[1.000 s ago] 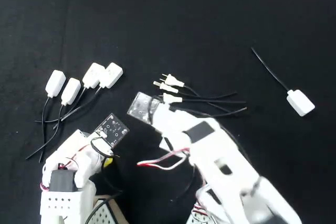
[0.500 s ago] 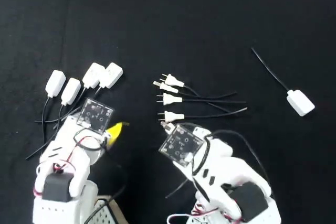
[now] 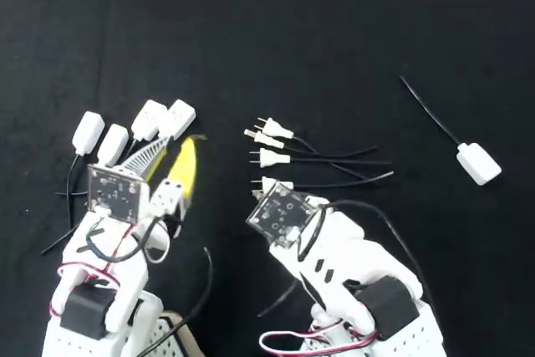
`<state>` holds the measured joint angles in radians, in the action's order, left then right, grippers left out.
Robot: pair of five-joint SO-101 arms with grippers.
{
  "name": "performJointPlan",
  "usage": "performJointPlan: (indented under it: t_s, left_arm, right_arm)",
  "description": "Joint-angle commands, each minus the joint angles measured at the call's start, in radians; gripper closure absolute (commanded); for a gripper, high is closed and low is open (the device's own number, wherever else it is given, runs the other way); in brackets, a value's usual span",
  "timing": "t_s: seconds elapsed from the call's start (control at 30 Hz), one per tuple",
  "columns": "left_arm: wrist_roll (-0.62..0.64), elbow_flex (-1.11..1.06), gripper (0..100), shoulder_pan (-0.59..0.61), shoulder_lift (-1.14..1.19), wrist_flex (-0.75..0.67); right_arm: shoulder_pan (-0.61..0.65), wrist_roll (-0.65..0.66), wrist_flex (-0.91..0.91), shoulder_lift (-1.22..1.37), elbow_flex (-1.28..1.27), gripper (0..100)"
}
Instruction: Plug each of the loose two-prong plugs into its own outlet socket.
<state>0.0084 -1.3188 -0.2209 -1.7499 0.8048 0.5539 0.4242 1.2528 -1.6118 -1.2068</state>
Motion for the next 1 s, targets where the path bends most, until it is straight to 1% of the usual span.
performJointPlan:
  t_s: [0.0, 0.1, 0.17, 0.27, 0.37, 0.43, 0.63, 0.83, 0.97]
  left_arm:
    - [0.158, -0.031, 89, -0.082, 0.051, -0.104]
    - [0.187, -0.090, 86, -0.159, 0.086, -0.199]
    - [0.187, -0.111, 87, -0.206, 0.098, -0.212]
    - [0.180, -0.102, 91, -0.265, 0.091, -0.187]
    - [0.110, -0.071, 94, -0.335, 0.057, -0.107]
    - [0.064, -0.074, 95, -0.383, 0.025, -0.091]
    - [0.052, -0.101, 95, -0.395, -0.077, -0.075]
    - [0.052, -0.019, 95, -0.397, -0.074, 0.028]
    - [0.046, -0.024, 95, -0.486, -0.074, 0.037]
  right_arm:
    - [0.000, -0.097, -0.095, -0.008, -0.015, 98.6]
    - [0.002, -0.123, -0.127, -0.068, -0.062, 98.6]
    - [0.003, -0.141, -0.126, -0.119, -0.082, 98.6]
    - [0.003, -0.146, -0.126, -0.173, -0.124, 98.6]
    - [0.003, -0.152, -0.133, -0.203, -0.153, 98.6]
    - [0.018, -0.152, -0.132, -0.214, -0.156, 98.6]
    - [0.095, -0.152, -0.150, -0.206, -0.185, 98.6]
    - [0.100, -0.152, -0.176, -0.206, -0.208, 98.6]
    - [0.098, -0.153, -0.196, -0.206, -0.214, 98.6]
